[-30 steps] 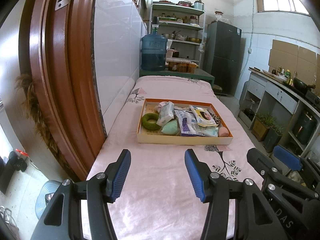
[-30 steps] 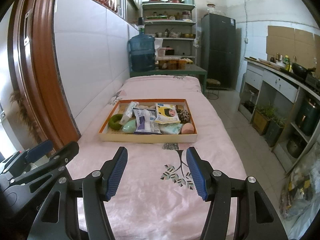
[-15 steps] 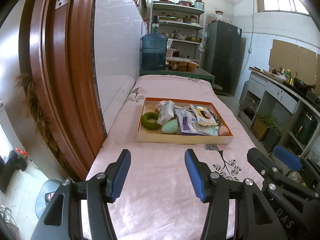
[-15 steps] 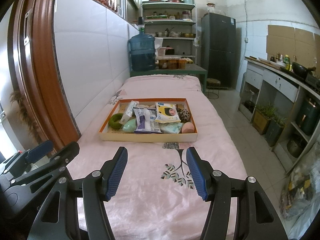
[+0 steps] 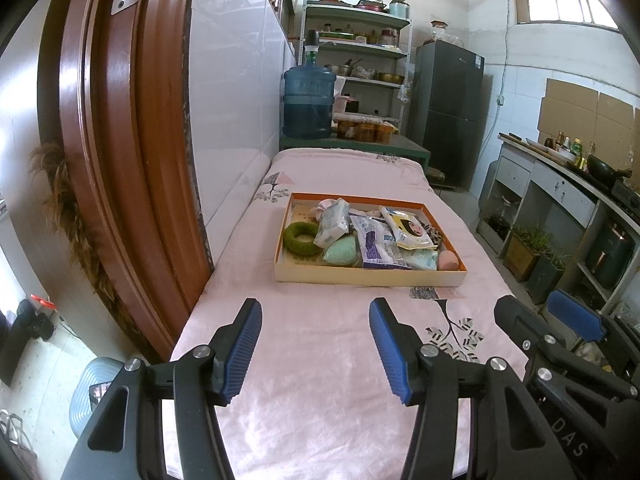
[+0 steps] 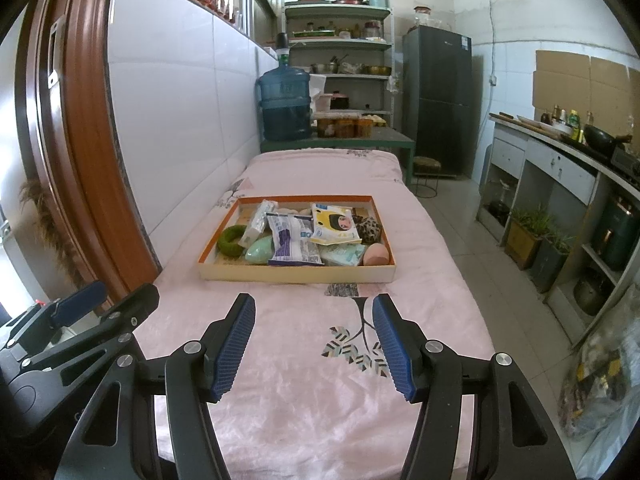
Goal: Organize soft objects
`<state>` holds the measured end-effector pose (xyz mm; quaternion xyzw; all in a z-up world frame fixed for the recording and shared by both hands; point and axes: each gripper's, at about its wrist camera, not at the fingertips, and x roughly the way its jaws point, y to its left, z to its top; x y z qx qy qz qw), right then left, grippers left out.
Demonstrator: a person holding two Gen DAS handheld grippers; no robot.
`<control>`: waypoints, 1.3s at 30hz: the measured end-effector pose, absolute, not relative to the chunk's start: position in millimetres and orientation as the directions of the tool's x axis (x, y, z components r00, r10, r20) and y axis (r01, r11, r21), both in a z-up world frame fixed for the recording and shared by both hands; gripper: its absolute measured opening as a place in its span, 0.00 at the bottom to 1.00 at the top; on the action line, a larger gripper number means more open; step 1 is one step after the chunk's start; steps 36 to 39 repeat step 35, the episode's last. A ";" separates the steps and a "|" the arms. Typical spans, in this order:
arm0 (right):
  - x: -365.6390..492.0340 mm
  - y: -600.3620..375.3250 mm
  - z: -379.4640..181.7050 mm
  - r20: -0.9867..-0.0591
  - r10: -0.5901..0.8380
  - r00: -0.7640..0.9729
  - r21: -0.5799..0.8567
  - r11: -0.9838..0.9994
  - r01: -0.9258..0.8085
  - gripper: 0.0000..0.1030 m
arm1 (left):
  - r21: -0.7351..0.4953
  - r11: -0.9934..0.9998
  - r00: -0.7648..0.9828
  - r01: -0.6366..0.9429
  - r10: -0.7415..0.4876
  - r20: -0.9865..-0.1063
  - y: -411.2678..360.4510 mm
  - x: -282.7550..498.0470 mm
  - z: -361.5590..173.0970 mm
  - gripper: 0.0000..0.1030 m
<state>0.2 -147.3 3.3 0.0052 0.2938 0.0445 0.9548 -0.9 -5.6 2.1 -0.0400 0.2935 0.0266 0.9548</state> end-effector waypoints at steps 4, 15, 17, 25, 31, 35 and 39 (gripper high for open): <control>0.5 -147.4 3.0 -0.561 0.088 0.823 0.037 0.996 -0.082 0.61 | -0.061 0.995 0.827 -0.074 0.027 -0.562 -5.6 -1.4 1.0 0.54; 0.1 -143.3 -1.3 -0.565 0.092 0.820 0.040 0.996 -0.084 0.61 | -0.059 0.995 0.825 -0.075 0.029 -0.564 -5.8 -1.6 0.7 0.54; 0.3 -143.3 -1.4 -0.565 0.092 0.820 0.039 0.996 -0.084 0.61 | -0.060 0.995 0.825 -0.074 0.027 -0.565 -5.8 -2.5 -0.8 0.54; -1.9 -143.5 -4.6 -0.567 0.093 0.819 0.041 0.996 -0.085 0.61 | -0.060 0.995 0.825 -0.076 0.029 -0.565 -5.6 -1.6 -0.1 0.54; 0.3 -143.4 -6.6 -0.570 0.095 0.816 0.042 0.995 -0.086 0.61 | -0.066 0.994 0.828 -0.085 0.034 -0.559 -2.7 -6.9 -7.0 0.54; 1.2 -143.4 -8.4 -0.571 0.093 0.816 0.042 0.996 -0.085 0.61 | -0.062 0.994 0.825 -0.093 0.042 -0.563 0.8 -3.4 -11.0 0.54; 1.2 -143.4 -8.4 -0.571 0.093 0.816 0.042 0.996 -0.085 0.61 | -0.062 0.994 0.825 -0.093 0.042 -0.563 0.8 -3.4 -11.0 0.54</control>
